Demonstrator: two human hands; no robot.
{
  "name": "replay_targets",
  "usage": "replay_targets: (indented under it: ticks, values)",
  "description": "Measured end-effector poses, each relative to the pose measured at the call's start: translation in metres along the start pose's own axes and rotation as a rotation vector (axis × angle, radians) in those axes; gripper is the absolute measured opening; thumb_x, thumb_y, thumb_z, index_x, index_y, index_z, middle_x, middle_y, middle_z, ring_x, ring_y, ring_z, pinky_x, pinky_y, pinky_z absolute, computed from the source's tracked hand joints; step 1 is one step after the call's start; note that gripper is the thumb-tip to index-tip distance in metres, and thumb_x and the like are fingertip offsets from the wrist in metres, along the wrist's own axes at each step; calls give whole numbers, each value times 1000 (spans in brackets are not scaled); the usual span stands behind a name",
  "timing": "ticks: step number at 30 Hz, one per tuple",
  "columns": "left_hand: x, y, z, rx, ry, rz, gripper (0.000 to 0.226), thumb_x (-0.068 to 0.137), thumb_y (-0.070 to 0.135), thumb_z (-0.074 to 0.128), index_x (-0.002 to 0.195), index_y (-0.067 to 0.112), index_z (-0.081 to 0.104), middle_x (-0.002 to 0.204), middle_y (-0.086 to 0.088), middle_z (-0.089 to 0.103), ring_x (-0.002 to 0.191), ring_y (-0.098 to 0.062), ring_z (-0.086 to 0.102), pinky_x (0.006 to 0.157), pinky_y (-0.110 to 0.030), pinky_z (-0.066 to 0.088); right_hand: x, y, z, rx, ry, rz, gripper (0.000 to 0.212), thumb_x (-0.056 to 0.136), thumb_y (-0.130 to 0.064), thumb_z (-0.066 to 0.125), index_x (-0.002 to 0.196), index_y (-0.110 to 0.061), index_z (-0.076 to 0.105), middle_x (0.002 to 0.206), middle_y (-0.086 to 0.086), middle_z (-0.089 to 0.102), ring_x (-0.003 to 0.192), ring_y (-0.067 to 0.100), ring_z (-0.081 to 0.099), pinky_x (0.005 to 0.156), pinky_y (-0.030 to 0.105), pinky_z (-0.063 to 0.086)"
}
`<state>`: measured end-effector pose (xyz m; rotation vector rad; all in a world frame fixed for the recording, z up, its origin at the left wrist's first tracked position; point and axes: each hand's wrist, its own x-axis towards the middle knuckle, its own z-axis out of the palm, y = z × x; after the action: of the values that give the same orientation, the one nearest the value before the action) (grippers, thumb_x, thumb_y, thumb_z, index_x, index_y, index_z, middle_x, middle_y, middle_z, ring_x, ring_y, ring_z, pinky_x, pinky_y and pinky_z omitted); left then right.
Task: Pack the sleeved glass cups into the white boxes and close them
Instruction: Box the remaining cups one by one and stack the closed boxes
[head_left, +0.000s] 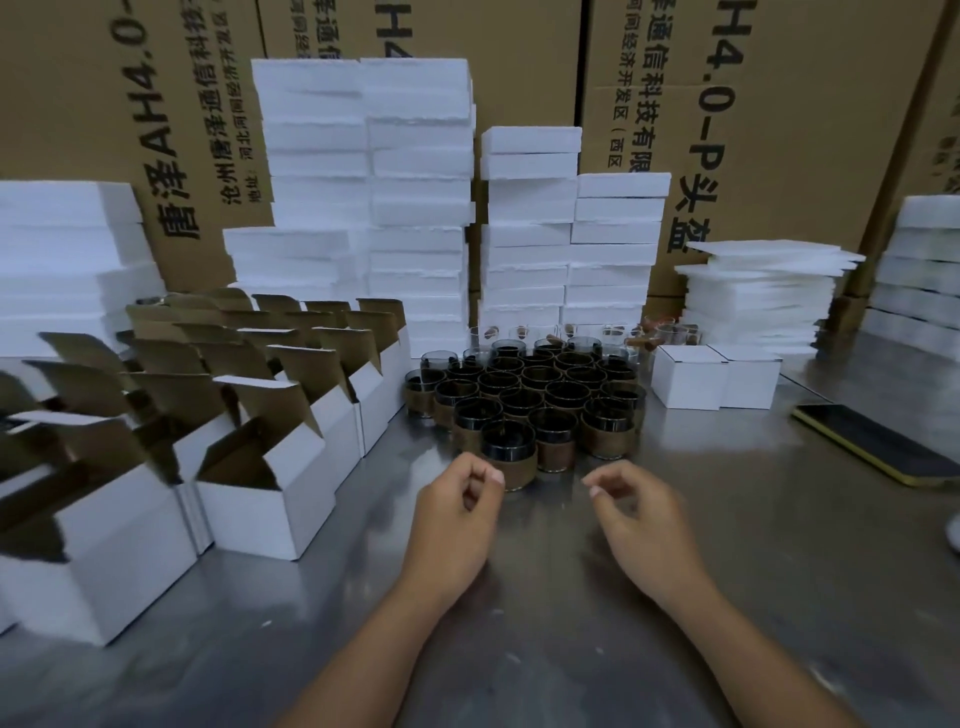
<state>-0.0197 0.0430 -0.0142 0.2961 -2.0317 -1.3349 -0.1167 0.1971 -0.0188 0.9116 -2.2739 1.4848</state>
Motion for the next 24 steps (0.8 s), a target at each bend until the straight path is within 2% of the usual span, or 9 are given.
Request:
replay_targets:
  ticks: [6,10,12,14,16,19,21,24]
  values:
    - [-14,12,-11,53,126,97,26,93,20,55,69,29,52,62,15,53,60,-3,47,56,-14,35,-2,2,-2,35,40,62,30,83,2,60,69,-25,61,71,-14,63,69,-9,55,61,2,37]
    - [-23,20,-53,320,218,305,7,89,31,50,84,28,55,83,14,56,83,-3,52,72,-11,39,-3,3,-2,15,26,73,28,84,0,60,70,-24,61,71,-13,62,69,-3,55,61,2,37]
    - [-23,21,-78,502,322,356,8,89,26,56,94,21,57,92,9,54,89,-8,50,79,-21,39,-3,3,-2,15,23,73,27,84,0,60,69,-23,61,70,-12,62,70,-1,55,60,1,36]
    - [-22,20,-99,685,445,329,15,86,18,63,101,14,59,99,3,52,96,-15,47,80,-30,37,-3,3,-2,19,22,77,28,84,0,60,68,-24,60,70,-11,62,69,1,56,60,2,37]
    - [-20,19,-114,805,514,228,24,83,15,67,105,11,59,104,-7,56,99,-22,47,79,-34,37,-3,3,-2,26,14,86,29,84,0,60,68,-24,60,71,-9,62,69,3,56,59,2,38]
    - [-16,15,-126,927,482,46,38,82,20,69,116,7,56,111,-15,58,103,-32,50,84,-45,42,-2,4,-1,25,10,99,29,85,-1,59,68,-25,59,71,-8,62,70,4,56,58,2,38]
    - [-15,12,-128,987,414,-18,40,83,21,67,118,8,52,105,-14,64,98,-33,56,85,-45,41,-2,4,-1,28,13,100,29,85,-1,59,68,-25,59,71,-7,62,70,6,56,59,3,38]
    - [-16,13,-123,998,377,-13,35,84,15,64,117,13,50,83,-10,69,83,-32,62,83,-40,37,-3,2,-1,28,13,90,30,84,1,59,67,-25,59,70,-7,62,69,8,56,60,3,38]
